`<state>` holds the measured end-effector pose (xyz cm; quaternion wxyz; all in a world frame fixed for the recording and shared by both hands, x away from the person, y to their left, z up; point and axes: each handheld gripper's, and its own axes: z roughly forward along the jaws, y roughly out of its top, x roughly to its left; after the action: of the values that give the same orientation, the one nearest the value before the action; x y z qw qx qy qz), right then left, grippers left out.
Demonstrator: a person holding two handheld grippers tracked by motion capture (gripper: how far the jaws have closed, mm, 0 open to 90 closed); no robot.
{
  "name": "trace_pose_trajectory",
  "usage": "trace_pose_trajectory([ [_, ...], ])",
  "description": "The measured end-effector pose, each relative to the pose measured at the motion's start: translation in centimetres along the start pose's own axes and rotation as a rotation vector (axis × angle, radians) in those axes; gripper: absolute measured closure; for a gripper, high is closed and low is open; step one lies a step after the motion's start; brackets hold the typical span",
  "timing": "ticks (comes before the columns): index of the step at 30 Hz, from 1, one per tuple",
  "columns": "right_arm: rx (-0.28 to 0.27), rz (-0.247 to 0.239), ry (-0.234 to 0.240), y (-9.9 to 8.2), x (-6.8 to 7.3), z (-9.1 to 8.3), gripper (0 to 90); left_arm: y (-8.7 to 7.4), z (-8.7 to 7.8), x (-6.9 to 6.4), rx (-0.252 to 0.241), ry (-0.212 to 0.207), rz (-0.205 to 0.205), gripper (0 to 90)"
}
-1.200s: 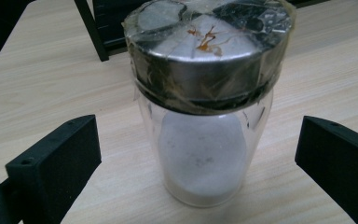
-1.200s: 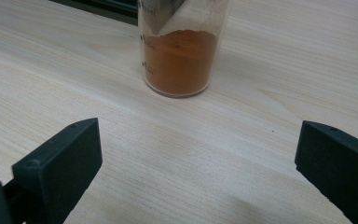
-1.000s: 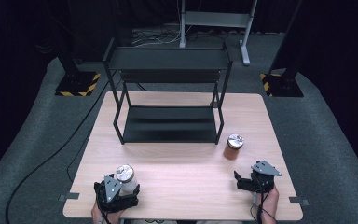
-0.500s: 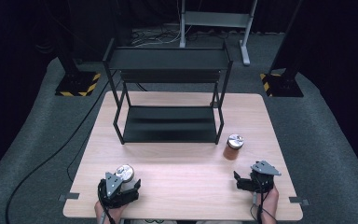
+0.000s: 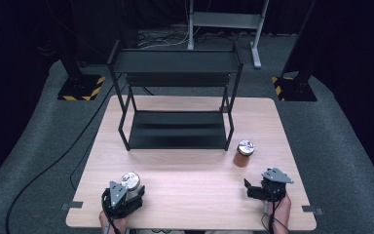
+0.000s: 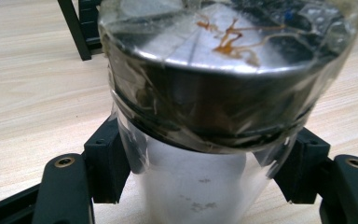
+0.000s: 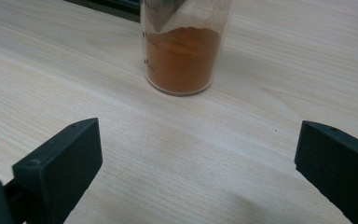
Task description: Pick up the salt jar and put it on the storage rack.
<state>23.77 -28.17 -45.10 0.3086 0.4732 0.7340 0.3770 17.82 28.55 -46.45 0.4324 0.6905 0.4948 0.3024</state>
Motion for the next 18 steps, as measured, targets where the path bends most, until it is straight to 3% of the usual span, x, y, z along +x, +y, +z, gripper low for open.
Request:
trace_pose_trajectory([
  [18, 0.003, -0.002, 0.004, 0.06, -0.06, 0.03, 0.0, 0.50, -0.11, 0.63, 0.019, -0.025, 0.015, 30.7],
])
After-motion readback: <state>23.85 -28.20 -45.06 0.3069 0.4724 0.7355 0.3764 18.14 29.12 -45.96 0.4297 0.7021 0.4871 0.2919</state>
